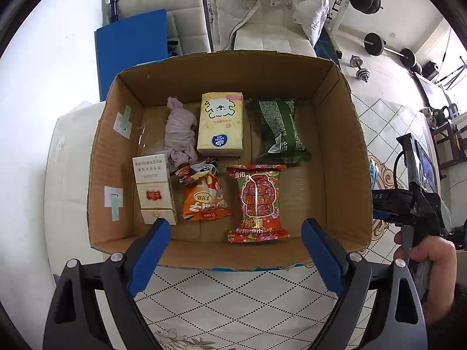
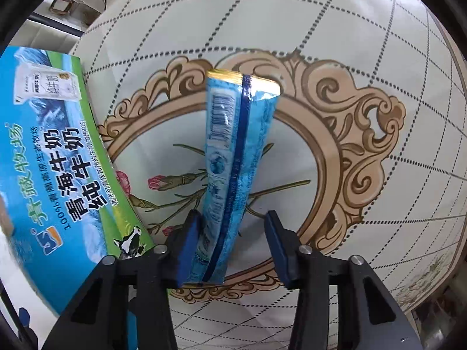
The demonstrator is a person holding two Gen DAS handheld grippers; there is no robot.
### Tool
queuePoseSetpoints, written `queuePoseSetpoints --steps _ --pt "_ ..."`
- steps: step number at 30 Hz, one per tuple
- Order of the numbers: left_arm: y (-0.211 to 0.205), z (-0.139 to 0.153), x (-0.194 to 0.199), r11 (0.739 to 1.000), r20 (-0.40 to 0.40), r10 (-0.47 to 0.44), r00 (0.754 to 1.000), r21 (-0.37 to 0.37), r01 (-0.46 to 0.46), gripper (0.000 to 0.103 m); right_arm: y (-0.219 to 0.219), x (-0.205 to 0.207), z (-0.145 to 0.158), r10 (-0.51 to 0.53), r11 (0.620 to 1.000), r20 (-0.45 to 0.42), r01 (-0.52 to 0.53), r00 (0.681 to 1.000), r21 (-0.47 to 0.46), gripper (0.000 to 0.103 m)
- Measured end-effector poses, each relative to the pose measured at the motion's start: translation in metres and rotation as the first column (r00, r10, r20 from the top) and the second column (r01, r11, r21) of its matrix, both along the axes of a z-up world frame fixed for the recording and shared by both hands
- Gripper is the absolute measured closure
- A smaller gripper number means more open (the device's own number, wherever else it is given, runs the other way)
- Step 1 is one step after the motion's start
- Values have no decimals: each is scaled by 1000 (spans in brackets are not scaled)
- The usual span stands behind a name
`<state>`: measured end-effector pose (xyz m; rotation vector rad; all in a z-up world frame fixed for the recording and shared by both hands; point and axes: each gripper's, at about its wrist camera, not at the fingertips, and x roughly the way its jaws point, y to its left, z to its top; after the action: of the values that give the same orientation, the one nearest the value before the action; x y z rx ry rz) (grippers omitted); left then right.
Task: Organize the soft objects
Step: 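Carry the blue packet into the box and release it with the right tool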
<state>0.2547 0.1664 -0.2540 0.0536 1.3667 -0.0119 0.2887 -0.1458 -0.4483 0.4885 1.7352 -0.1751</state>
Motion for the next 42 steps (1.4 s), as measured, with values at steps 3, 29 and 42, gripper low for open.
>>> queuePoseSetpoints --steps 3,29,42 --pt "1 0 0 1000 -3 3 1000 -4 -3 11 6 -1 5 17 1000 0 -17 1000 -12 83" --pt "23 42 1 1000 49 6 999 -9 -6 11 116 13 215 397 910 300 -413 868 -10 88" --pt "31 -9 36 1000 -31 12 999 -8 -12 11 143 36 122 418 908 171 -414 892 -58 88"
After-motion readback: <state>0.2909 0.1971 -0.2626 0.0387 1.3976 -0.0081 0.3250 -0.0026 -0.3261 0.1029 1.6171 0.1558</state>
